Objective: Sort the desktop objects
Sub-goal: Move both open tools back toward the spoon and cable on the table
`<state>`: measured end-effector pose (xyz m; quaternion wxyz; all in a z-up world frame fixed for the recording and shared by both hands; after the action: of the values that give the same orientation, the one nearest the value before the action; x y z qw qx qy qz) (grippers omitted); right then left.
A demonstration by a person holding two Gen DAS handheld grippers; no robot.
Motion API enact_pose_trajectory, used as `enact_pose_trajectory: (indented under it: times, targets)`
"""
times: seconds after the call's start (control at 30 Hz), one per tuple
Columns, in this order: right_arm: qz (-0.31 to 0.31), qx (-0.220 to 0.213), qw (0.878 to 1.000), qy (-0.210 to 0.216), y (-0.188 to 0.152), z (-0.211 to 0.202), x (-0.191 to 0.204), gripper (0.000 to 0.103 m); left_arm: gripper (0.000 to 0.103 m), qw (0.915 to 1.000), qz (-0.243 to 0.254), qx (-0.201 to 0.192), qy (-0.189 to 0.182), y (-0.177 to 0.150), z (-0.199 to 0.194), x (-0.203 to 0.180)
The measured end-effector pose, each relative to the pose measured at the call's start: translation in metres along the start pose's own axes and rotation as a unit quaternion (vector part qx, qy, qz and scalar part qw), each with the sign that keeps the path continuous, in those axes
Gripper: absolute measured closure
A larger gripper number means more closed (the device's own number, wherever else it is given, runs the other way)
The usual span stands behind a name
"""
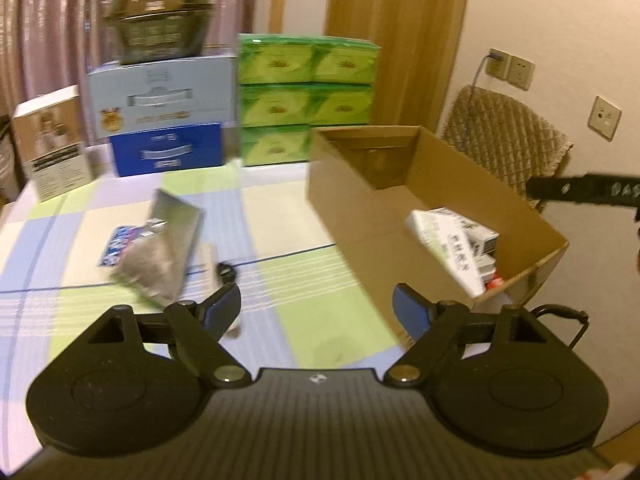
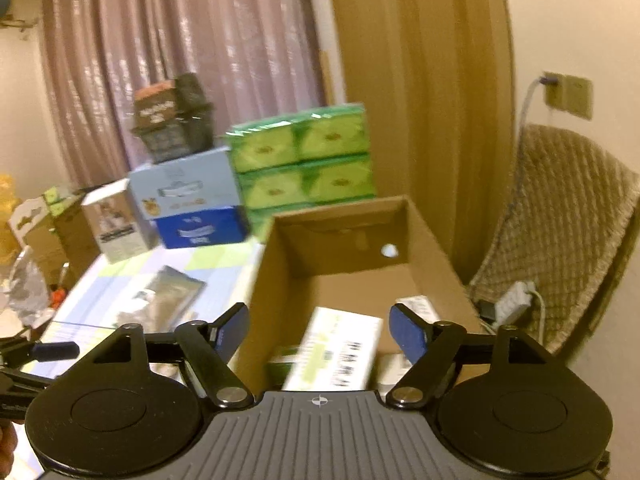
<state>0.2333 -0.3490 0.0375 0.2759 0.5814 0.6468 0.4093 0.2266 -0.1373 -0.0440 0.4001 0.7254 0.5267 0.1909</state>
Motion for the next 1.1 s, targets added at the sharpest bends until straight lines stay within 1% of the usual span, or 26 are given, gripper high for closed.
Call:
enact_pose_trajectory:
  times: [0.03,0.2,0.27,0.37,0.5,0.77,0.93,1.1]
  targets:
    - [-0.004,-0.001,1.0,0.007,0.0,-0.002,0.01,0.022,0.022,1.0,-0.002,0.0,0.007,-0.004,-0.007,0.007]
    - [-0.019,0.001,0.999,0.039,-0.001,-0.003,0.051,0.017,0.018,0.9989,-0.01,0.002,0.045,-0.022,-0.037,0.045]
    - [-0.021,0.002,0.999,0.049,-0.003,-0.003,0.065,0.016,0.015,0.9981,-0.011,0.003,0.06,-0.03,-0.047,0.06]
    - [-0.025,0.006,0.998,0.063,-0.008,-0.002,0.087,0.016,0.015,0.9966,-0.017,0.005,0.08,-0.041,-0.061,0.08]
    - [-0.032,0.011,0.996,0.077,-0.014,0.001,0.11,0.015,0.014,0.995,-0.025,0.009,0.097,-0.052,-0.074,0.102]
    - [-0.038,0.029,0.995,0.092,-0.028,0.019,0.141,0.015,0.014,0.9943,-0.031,0.012,0.101,-0.064,-0.075,0.118]
    - [-0.038,0.046,0.994,0.094,-0.043,0.036,0.15,0.015,0.014,0.9941,-0.035,0.019,0.1,-0.07,-0.066,0.126]
    - [-0.036,0.067,0.993,0.091,-0.058,0.061,0.154,0.015,0.014,0.9938,-0.037,0.026,0.101,-0.074,-0.052,0.135]
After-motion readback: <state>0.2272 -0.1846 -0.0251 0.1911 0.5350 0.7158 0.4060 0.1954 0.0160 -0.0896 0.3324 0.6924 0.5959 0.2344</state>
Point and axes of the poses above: each gripper's, at about its wrist camera, not at the fingertips, and z roughly the way its jaws point, x to its left, y to its top, the point moved 9 cm from there along z, roughly the way its jaws point, and after that the axes turned 4 degrees about -y, right-handed, at the moved point
